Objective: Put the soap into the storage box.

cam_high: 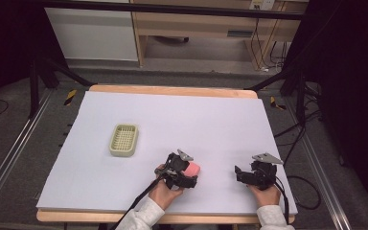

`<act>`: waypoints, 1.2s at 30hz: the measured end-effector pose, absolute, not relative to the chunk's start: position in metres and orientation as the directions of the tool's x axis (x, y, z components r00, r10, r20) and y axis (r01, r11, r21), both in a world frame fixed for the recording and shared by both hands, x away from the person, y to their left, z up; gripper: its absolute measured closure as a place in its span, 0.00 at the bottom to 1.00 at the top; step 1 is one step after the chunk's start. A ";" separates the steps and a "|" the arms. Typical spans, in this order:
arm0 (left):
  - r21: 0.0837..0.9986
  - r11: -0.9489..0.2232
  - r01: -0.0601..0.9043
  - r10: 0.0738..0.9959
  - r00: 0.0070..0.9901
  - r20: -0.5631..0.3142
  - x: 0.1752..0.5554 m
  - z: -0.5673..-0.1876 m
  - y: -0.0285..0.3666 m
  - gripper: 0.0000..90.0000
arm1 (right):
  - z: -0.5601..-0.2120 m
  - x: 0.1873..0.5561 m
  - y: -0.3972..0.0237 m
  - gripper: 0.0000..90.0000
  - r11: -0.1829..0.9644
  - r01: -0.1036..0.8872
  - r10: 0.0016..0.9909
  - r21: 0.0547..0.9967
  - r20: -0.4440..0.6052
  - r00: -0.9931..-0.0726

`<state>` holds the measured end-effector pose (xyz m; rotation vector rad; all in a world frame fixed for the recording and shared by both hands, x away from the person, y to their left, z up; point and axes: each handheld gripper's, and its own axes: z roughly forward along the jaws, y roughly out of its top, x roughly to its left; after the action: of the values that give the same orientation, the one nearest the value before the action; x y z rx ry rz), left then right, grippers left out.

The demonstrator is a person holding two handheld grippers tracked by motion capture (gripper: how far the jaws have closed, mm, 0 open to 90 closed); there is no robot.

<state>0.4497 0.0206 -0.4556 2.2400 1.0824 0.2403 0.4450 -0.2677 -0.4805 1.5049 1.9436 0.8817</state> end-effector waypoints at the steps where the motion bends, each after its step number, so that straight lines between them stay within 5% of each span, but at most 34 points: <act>1: 0.611 -0.469 0.637 0.753 0.650 -0.100 0.450 -0.456 0.021 0.39 | -0.480 0.445 -0.267 0.09 0.163 0.632 0.971 0.757 -0.008 -0.240; 11: 0.598 -0.496 0.630 0.755 0.653 -0.063 0.454 -0.453 0.010 0.30 | -0.481 0.446 -0.267 0.09 0.170 0.633 0.969 0.755 -0.013 -0.245; 36: 0.508 -0.539 0.671 0.765 0.643 -0.037 0.466 -0.460 -0.001 0.37 | -0.482 0.446 -0.267 0.09 0.173 0.639 0.968 0.749 -0.012 -0.249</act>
<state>0.4656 -0.0008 -0.4603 2.3788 1.1228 0.2590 0.4462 -0.2670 -0.4816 1.5110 1.9594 0.8727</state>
